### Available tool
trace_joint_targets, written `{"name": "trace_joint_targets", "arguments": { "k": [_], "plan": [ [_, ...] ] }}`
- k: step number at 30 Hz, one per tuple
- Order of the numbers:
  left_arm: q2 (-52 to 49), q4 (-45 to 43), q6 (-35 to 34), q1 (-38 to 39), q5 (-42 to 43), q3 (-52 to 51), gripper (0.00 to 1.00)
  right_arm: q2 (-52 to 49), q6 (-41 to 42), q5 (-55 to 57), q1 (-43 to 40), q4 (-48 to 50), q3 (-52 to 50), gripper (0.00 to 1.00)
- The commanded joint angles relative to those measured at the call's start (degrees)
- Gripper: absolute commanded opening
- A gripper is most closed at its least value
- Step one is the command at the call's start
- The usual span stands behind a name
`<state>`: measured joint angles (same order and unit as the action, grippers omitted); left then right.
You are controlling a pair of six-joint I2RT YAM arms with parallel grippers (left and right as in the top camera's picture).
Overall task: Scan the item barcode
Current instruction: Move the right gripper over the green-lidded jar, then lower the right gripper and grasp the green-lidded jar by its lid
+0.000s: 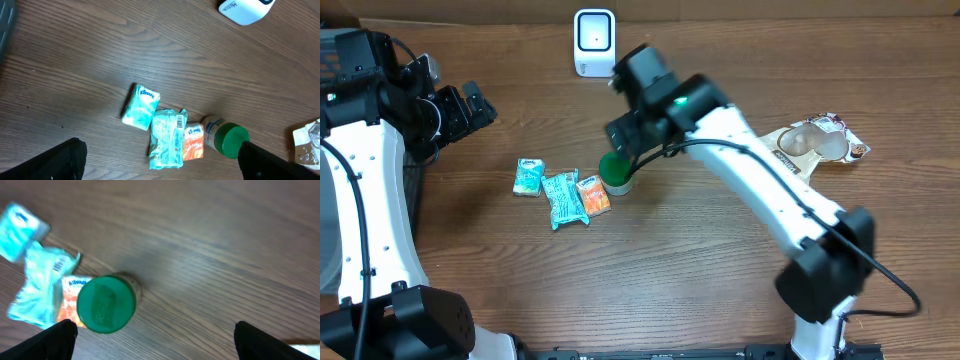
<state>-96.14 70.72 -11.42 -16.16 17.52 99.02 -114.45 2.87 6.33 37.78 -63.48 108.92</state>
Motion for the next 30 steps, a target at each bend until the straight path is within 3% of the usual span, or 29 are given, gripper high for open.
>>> {"name": "trace_joint_targets", "arguments": {
  "k": [1, 11, 21, 30],
  "plan": [
    [-0.20, -0.04, 0.72, 0.11, -0.13, 0.13, 0.99, -2.54, -1.88, 2.16, 0.87, 1.25, 1.03, 0.99],
    [-0.20, -0.04, 0.72, 0.11, -0.13, 0.13, 1.00, -6.75, -1.73, -6.03, 1.55, 3.80, 1.03, 0.99],
    [-0.20, -0.04, 0.72, 0.11, -0.13, 0.13, 1.00, -9.05, 9.25, -10.56, 1.55, 3.85, 0.24, 0.99],
    [-0.20, -0.04, 0.72, 0.11, -0.13, 0.13, 1.00, -12.07, 10.69, -14.56, 1.60, 4.02, -0.24, 0.95]
  ]
}}
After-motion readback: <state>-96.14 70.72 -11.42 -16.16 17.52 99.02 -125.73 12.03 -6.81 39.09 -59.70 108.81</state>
